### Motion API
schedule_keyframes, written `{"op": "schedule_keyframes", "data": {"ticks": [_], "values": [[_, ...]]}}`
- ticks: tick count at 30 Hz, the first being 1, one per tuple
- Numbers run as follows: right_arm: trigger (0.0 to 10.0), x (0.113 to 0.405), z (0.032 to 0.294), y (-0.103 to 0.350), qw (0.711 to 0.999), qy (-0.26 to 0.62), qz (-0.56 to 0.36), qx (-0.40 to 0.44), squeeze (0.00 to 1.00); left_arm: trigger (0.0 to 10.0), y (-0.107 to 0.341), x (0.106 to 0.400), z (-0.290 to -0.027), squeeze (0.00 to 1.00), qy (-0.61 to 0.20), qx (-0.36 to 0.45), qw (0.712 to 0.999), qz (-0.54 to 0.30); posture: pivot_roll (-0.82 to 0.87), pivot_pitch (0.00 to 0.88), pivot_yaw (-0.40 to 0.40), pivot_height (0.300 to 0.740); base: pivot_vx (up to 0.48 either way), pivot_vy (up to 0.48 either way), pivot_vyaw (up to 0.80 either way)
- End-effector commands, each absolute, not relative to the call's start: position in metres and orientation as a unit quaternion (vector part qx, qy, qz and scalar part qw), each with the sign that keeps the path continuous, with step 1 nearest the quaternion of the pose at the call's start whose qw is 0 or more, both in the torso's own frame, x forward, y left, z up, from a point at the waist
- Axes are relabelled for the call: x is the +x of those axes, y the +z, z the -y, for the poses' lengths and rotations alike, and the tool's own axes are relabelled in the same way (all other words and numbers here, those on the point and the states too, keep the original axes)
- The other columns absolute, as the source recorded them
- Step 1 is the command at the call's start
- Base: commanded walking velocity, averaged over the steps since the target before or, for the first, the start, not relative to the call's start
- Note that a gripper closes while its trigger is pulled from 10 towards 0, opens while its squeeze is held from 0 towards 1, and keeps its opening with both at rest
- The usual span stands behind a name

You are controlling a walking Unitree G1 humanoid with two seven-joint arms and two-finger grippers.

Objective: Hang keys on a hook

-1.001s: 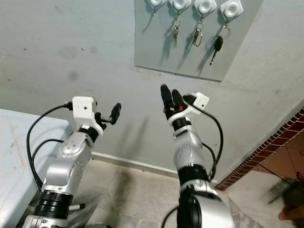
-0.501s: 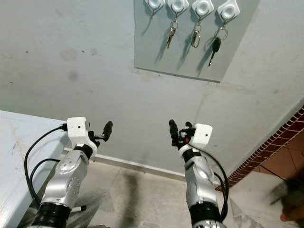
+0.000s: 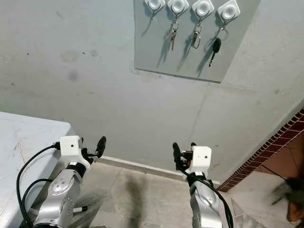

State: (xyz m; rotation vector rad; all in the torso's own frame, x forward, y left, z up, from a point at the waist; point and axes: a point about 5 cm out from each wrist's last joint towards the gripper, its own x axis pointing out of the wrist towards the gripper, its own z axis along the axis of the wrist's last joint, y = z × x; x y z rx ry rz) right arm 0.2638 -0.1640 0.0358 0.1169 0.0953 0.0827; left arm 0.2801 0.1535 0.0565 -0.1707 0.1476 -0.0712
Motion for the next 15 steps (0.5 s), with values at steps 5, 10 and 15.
{"op": "schedule_keyframes", "data": {"ticks": [5,10,15], "values": [[10.0,0.262,0.167,0.043,0.998,0.027,-0.033,0.047,0.0,10.0,0.059,0.279,-0.157,0.0,-0.031,-0.081,0.995,-0.056,0.0,0.046,0.006,0.732,0.0,0.0,0.0],[10.0,0.267,0.163,0.056,0.999,0.028,-0.007,0.046,0.0,10.0,0.08,0.286,-0.155,0.0,-0.038,-0.074,0.996,-0.017,0.0,0.041,0.007,0.732,0.0,0.0,0.0],[10.0,0.27,0.158,0.073,0.998,0.042,0.024,0.031,0.0,10.0,0.1,0.292,-0.15,0.0,-0.051,-0.079,0.995,0.019,0.0,0.042,0.007,0.732,0.0,0.0,0.0]]}}
